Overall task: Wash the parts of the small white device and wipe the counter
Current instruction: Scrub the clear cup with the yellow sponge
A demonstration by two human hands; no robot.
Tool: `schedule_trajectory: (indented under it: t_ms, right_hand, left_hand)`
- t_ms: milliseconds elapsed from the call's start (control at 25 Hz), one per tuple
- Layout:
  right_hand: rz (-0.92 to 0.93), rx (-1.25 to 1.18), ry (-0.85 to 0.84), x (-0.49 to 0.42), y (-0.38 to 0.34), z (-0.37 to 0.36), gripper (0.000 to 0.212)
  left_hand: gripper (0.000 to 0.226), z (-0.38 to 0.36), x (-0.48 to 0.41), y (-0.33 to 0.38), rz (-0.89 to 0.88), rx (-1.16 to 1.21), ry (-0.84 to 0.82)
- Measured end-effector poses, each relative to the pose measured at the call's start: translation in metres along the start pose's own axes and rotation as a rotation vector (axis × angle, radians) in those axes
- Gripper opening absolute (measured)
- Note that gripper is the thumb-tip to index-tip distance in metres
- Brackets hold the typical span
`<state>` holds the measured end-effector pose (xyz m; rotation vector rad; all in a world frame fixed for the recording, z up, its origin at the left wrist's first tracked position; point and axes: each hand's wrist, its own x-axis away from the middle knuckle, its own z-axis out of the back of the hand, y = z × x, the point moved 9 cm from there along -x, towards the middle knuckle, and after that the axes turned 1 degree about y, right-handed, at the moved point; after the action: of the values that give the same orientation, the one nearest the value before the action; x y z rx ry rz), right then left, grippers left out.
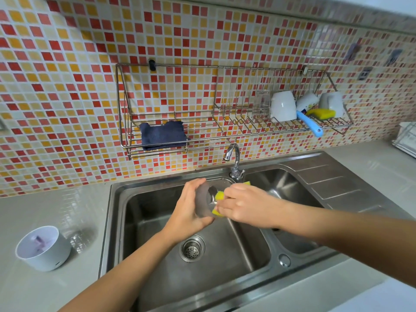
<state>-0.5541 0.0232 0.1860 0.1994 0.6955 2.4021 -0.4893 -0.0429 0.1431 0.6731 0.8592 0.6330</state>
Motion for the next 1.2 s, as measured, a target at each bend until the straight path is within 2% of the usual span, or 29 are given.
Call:
schedule_trajectory:
  t_ms: [80, 160, 200, 280, 320, 400, 440, 480, 560, 640, 680, 760, 880, 1000, 1120, 1200]
  right_hand:
    - [0.105, 0.045, 0.115, 0.002, -0.004, 0.012, 0.020]
    - [0.088, -0.035, 0.070, 0.000, 0.006, 0.013, 0.016]
    - [0.135, -0.035, 0.094, -0.001, 0.003, 0.016, 0.016]
    - [0.070, -0.020, 0.052, -0.005, 0.004, 0.012, 0.013]
    - [0.001, -0.103, 0.058, -0.006, 0.006, 0.012, 0.011]
    - [-0.165, -0.452, 0.085, -0.005, 0.016, 0.012, 0.023]
    - [-0.209, -0.519, 0.054, -0.004, 0.015, 0.010, 0.029]
    - [-0.198, -0.530, 0.037, -0.005, 0.012, 0.010, 0.032]
    - [-0.092, -0.399, 0.057, -0.008, 0.004, 0.015, 0.036]
    - [-0.088, -0.388, 0.023, -0.006, 0.004, 0.007, 0.043]
    - [-0.132, -0.493, 0.013, -0.004, 0.009, 0.006, 0.043]
    - [-0.212, -0.563, 0.122, 0.001, 0.026, 0.014, 0.045]
    - [-0.421, -0.399, 0.346, 0.017, 0.067, 0.033, 0.058]
    - [-0.713, -0.260, 0.320, 0.011, 0.121, 0.023, 0.068]
    - [-0.971, -0.378, 0.324, -0.014, 0.175, 0.008, 0.057]
    - [-1.067, -0.453, 0.307, -0.039, 0.200, -0.004, 0.054]
  left_hand:
    - [0.093, -0.003, 0.002, -0.001, 0.016, 0.018, -0.077]
    - [0.099, -0.005, 0.003, 0.000, 0.013, 0.022, -0.156]
    - [0.099, -0.005, 0.002, 0.001, 0.010, 0.007, -0.164]
    - [0.093, -0.001, 0.000, 0.003, 0.004, -0.031, -0.087]
    - [0.089, 0.002, 0.000, 0.002, 0.018, -0.030, -0.029]
    - [0.084, 0.008, 0.003, -0.002, 0.077, 0.006, 0.069]
    - [0.083, 0.010, 0.005, -0.005, 0.101, 0.020, 0.100]
    - [0.083, 0.011, 0.006, -0.006, 0.108, 0.019, 0.118]
    - [0.082, 0.011, 0.006, -0.004, 0.074, -0.031, 0.117]
    - [0.083, 0.008, 0.005, -0.003, 0.053, -0.057, 0.090]
    - [0.084, 0.009, 0.005, -0.004, 0.070, -0.055, 0.083]
    - [0.086, 0.018, 0.007, -0.014, 0.143, -0.052, 0.122]
    - [0.090, 0.035, 0.013, -0.031, 0.265, -0.031, 0.225]
    - [0.087, 0.036, 0.011, -0.032, 0.317, 0.035, 0.249]
    - [0.085, 0.040, 0.006, -0.027, 0.337, 0.074, 0.306]
    - [0.086, 0.045, 0.006, -0.025, 0.351, 0.079, 0.353]
